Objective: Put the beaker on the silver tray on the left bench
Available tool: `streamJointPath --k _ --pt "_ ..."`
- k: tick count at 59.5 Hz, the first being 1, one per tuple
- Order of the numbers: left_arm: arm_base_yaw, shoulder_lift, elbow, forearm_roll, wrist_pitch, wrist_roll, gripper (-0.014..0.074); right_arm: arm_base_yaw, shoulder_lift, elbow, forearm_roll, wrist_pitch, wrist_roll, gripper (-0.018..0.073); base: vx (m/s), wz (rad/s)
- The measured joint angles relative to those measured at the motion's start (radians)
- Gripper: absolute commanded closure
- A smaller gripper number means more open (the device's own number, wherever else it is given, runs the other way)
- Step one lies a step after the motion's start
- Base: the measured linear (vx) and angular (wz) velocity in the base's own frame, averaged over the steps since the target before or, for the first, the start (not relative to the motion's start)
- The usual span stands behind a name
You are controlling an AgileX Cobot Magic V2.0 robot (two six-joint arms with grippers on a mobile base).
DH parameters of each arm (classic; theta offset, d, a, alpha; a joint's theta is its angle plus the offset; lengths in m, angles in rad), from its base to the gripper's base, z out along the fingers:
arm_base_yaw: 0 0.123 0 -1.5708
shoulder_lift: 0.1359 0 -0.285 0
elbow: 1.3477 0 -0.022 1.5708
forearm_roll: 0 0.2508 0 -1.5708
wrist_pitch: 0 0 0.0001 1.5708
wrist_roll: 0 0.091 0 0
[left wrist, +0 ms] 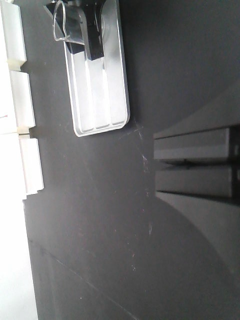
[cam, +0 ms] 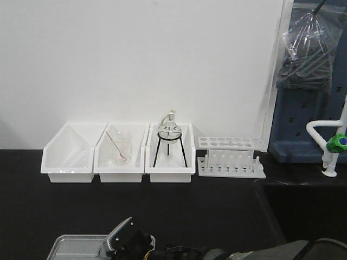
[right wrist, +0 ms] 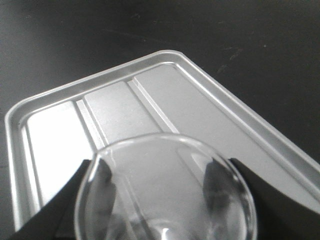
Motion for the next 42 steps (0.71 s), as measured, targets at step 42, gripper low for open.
streamJointPath --k 42 --pt "0.0 0.0 0.0 0.0 0.0 0.0 0.0595 -0.001 -0.137 0.001 -0.002 0.024 0.002 -0.0024 0.0 0.0"
